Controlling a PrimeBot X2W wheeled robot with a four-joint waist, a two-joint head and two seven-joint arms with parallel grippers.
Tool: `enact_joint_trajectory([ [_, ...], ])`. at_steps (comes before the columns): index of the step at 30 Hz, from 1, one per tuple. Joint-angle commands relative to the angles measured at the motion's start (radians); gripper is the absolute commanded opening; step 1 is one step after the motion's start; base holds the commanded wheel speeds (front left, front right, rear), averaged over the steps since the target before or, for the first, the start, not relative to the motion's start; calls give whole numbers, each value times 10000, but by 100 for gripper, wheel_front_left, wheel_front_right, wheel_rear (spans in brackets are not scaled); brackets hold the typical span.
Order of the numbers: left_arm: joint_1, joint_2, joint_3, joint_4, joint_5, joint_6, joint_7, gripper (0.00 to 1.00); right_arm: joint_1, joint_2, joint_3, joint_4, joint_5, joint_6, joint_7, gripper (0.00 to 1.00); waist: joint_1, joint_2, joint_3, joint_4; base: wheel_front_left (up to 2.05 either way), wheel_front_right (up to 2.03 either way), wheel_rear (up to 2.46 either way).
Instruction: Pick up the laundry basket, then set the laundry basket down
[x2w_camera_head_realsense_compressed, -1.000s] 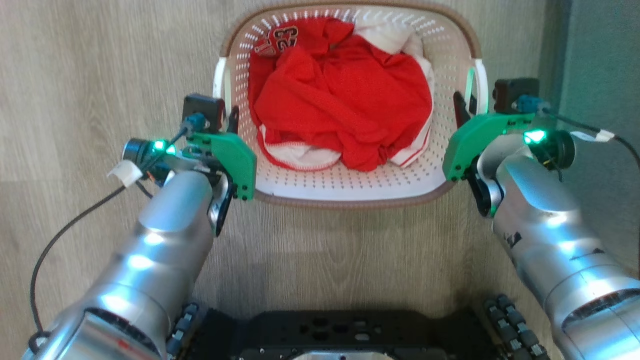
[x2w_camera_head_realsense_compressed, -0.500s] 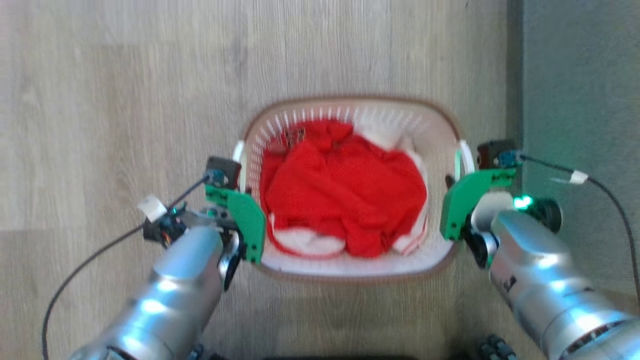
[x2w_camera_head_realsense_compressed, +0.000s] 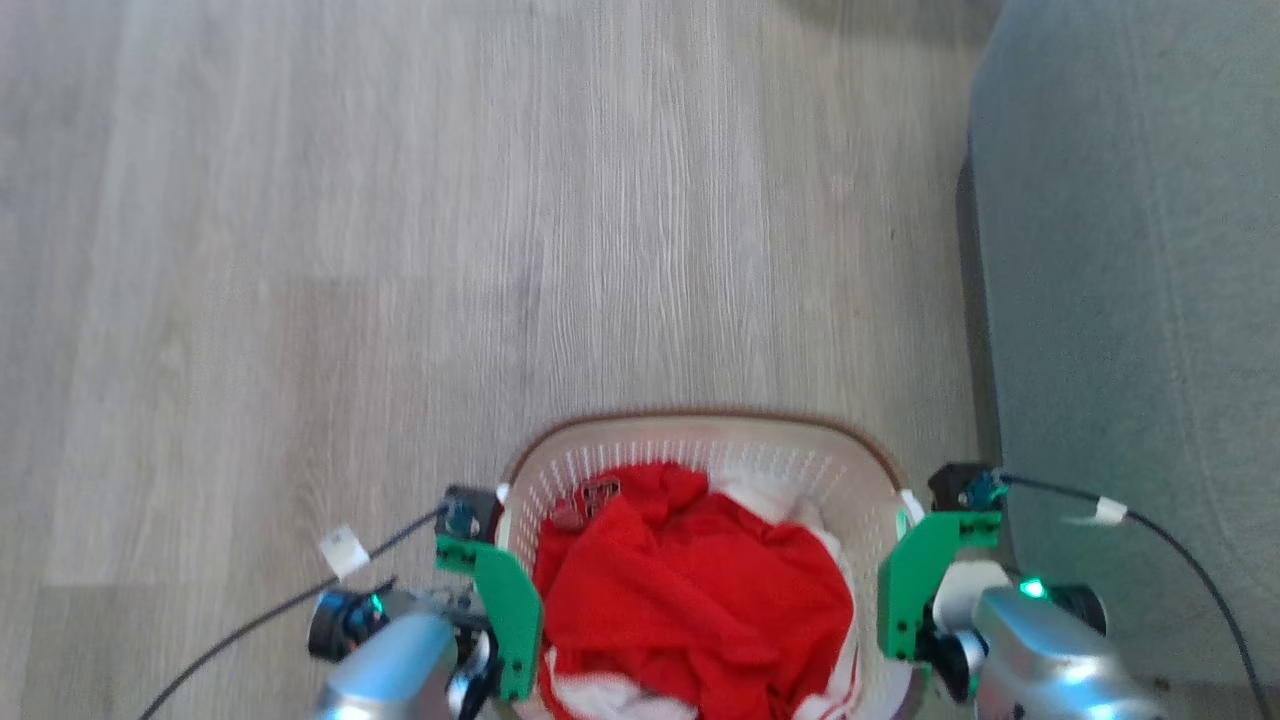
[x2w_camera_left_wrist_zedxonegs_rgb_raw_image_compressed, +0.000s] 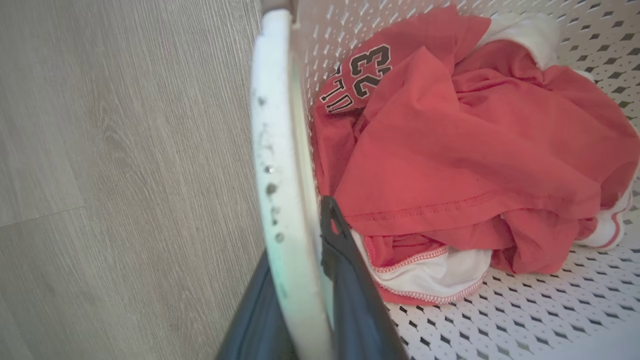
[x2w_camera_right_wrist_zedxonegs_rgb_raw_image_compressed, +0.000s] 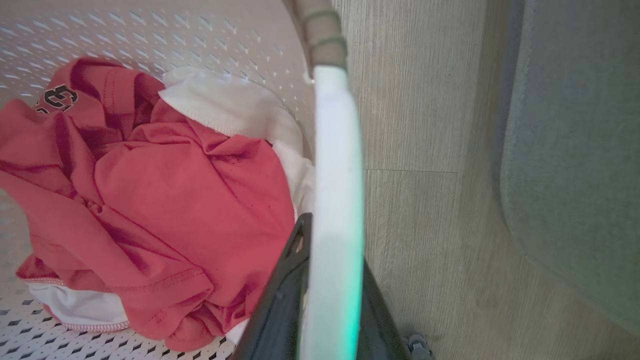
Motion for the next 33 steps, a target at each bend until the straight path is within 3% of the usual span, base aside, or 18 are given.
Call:
enact_joint_trajectory([
  [1,40,306,14,-23,7,43,-5,0,201,-56,240,-115,55,-17,-20,0,1,-1,-863,172,0,0,0],
  [19,871,306,-771,143,-567,45,-20,0,1176,-56,1312,-177,1159,-17,87,0,1,-1,-2787,262,0,0,0],
  [33,934,306,-1124,248,-825,55,-119,0,1198,-56,1932,-122,1662,-17,-25,0,1,-1,-3020,204,0,0,0],
])
